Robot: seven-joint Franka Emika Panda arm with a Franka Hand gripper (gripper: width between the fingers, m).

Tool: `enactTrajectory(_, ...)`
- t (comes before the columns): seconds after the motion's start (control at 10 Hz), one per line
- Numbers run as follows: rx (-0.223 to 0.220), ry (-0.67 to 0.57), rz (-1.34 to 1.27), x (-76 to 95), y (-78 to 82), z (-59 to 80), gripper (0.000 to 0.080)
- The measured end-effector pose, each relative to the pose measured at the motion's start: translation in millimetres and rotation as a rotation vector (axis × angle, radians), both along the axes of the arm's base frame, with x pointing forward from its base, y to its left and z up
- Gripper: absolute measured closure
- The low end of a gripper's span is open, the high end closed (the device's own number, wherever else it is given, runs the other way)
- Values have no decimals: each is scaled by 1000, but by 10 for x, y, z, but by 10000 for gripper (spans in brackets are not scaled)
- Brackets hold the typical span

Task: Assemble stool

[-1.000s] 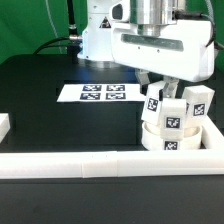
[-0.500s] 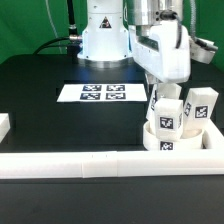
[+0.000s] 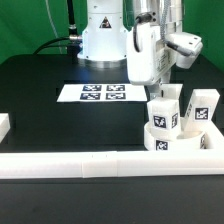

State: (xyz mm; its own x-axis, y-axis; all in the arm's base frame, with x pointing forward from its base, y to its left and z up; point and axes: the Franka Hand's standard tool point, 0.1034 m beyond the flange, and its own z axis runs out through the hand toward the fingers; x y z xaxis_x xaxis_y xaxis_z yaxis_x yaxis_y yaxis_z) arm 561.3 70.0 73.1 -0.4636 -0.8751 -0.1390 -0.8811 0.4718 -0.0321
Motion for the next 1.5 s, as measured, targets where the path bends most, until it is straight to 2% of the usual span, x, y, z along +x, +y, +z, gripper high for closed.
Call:
enactTrajectory(0.3,36,73,-100,5,32,18,459)
enactTrajectory(0.4,36,71,-105,20,36,14,459)
enactTrajectory(0.5,40,70,-104,16,49,11,382)
enactTrajectory(0.6,40,69,-92,15,53,9,382)
enactTrajectory(0.7,40,67,-79,16,53,13,216)
enactTrajectory(0.8,42,52,-15,40,56,67,216)
enactTrajectory(0.9,50,40,-14,66,73,152,161)
enactTrajectory(1.1,52,16,68,88,98,247,153)
enactTrajectory(1.5,18,-31,421,86,93,239,151)
